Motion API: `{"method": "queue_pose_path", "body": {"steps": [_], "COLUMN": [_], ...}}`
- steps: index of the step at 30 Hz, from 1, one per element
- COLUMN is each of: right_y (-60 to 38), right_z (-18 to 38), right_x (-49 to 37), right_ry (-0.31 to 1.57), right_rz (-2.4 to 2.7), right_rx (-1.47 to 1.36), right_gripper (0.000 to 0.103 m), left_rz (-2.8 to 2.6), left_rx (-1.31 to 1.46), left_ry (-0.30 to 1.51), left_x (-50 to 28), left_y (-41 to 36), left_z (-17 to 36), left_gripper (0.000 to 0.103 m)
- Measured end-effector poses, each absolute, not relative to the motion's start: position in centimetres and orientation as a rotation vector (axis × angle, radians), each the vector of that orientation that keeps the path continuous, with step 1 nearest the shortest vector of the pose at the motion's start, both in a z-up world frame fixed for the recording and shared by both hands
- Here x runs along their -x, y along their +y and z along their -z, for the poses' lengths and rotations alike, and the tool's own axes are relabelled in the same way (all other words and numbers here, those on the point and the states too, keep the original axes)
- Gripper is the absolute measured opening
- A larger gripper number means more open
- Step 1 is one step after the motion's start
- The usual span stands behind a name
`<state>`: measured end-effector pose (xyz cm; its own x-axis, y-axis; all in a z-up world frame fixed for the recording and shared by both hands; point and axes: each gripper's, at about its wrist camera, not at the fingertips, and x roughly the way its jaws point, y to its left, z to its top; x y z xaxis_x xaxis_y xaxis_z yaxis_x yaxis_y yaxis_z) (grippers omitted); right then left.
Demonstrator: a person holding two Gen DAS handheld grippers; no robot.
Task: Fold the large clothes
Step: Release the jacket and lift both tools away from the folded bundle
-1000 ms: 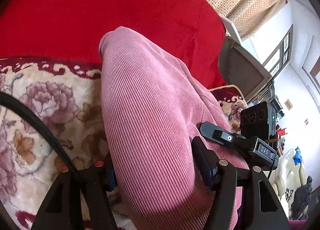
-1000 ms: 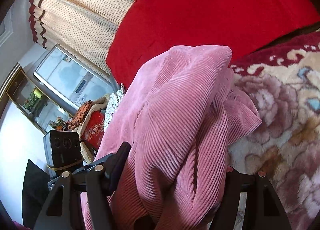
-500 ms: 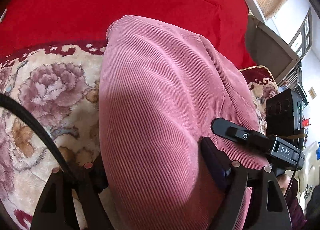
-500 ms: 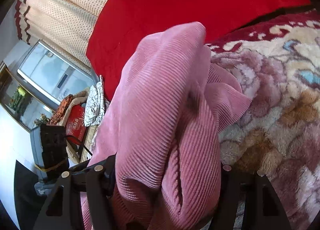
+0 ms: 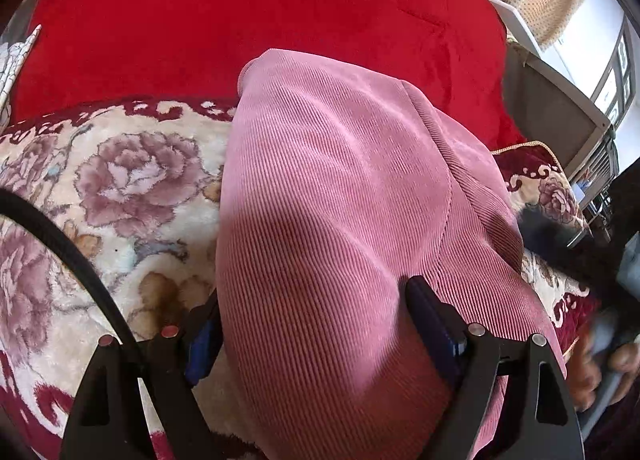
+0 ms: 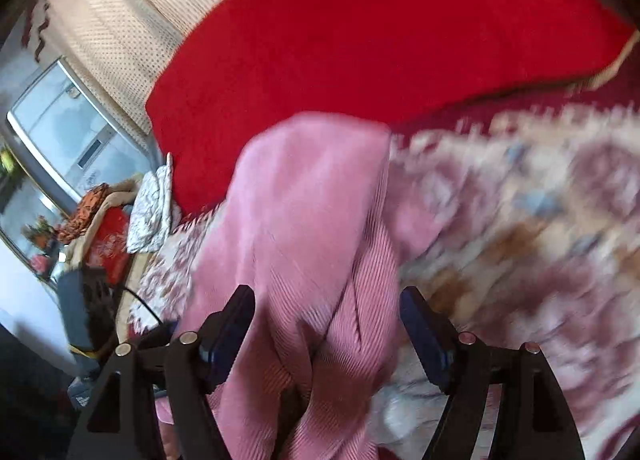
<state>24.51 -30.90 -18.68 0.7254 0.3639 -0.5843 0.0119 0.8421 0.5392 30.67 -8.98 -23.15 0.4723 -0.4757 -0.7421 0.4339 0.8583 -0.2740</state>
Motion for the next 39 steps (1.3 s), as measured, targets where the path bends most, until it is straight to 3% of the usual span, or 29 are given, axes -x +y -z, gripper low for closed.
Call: {"method": "queue_pose_path", "body": {"steps": [4, 7, 10, 12, 14, 20, 29, 35, 39], "right_y": [-31.4, -29.2, -27.8, -28.0, -29.2, -29.4, -27.6, -24.7, -23.9], "right_z": [14.4, 12.6, 14.8, 18.9, 20.7, 18.7, 14.5, 17.4, 21.1], "right_x": [-24.3, -27.1, -30.8, -34.2, -35.2, -33.7, -23.2, -20.0, -21.6], "right_ry": [0.608, 0.617, 0.74, 0.87, 0.855, 0.852, 0.721, 0.778, 0.852], "right_rz": [-0.241, -0.27, -0.27, -0.208, -0.213, -0.205, -0.263, -0.262, -0.217], "right_rx": [-0.558, -0.513, -0.514, -0.537, -0.605, -0.586, -0.486, -0.408, -0.355], "right_gripper": [0.077, 0.066, 0.062, 0.05, 0.042, 0.044, 0.048, 0.048, 0.051], "left_rz": [0.538, 0.528, 0.53, 0.528, 0.52, 0.493, 0.419, 0.308, 0.282], "left_rx": [0.028, 0.011, 0.001, -0.016, -0.032, -0.057, -0.003, 0.009, -0.072], "left_ry": [0.909, 0.897, 0.89, 0.881, 0.863, 0.835, 0.767, 0.655, 0.768], "left_x": [-29.9, -29.6, -29.6, -29.6, -29.5, -29.2, -26.7, -24.0, -24.8], "left_y": [-9.0, -9.4, -9.4, -9.6, -9.8, -9.6, -7.5, -5.0, -5.5], "left_z": [23.1, 22.9, 22.8, 23.0, 22.9, 22.6, 20.2, 18.6, 21.4], "left_gripper": [0.086, 0.086, 0.087, 0.087, 0.087, 0.089, 0.088, 0.088, 0.089]}}
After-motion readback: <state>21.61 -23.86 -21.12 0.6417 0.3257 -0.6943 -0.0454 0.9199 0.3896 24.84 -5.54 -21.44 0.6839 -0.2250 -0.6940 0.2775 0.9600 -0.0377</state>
